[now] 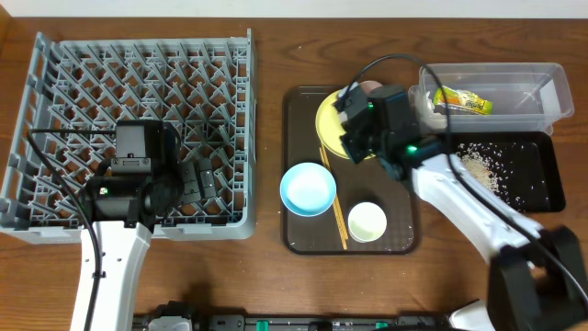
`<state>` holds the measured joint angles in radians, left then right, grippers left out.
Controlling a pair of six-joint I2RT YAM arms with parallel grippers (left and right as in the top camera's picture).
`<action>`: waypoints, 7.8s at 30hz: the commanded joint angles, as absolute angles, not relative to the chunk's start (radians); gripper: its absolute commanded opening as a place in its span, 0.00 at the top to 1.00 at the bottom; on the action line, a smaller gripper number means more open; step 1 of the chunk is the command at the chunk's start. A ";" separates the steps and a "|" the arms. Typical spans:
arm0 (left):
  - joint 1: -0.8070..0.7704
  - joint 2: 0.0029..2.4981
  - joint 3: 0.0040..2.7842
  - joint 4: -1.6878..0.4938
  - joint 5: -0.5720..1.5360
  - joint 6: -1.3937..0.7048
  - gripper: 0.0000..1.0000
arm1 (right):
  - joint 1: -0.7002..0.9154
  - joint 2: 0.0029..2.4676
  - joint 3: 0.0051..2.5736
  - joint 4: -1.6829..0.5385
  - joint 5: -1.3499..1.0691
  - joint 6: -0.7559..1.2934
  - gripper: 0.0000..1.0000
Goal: Sort waste into correct bins and load items into the dishwasher rack
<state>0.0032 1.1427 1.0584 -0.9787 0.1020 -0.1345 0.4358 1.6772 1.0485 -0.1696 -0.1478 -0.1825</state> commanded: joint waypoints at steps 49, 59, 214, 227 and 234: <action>-0.309 1.143 1.068 -0.894 0.138 -0.144 0.08 | 0.171 1.346 1.067 -1.013 -0.443 -0.049 0.60; -0.309 1.143 1.068 -0.915 0.138 -0.144 0.07 | 0.250 1.348 0.952 -1.032 -0.418 0.032 0.61; -0.095 1.361 1.071 -0.593 1.001 -0.281 0.46 | 0.384 1.534 1.065 -0.308 -0.671 0.274 0.55; -0.094 1.115 1.106 -0.794 0.046 -0.229 0.48 | 0.319 1.487 1.066 -0.780 -0.247 0.129 0.62; -0.084 1.134 1.106 -0.947 -0.203 -0.227 0.50 | 0.319 1.363 1.066 -0.870 -0.127 0.114 0.59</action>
<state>-0.0944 1.1149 1.0889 -0.9329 -0.0292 -0.2390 0.3286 1.4174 1.0573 -0.8597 -0.2066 0.1467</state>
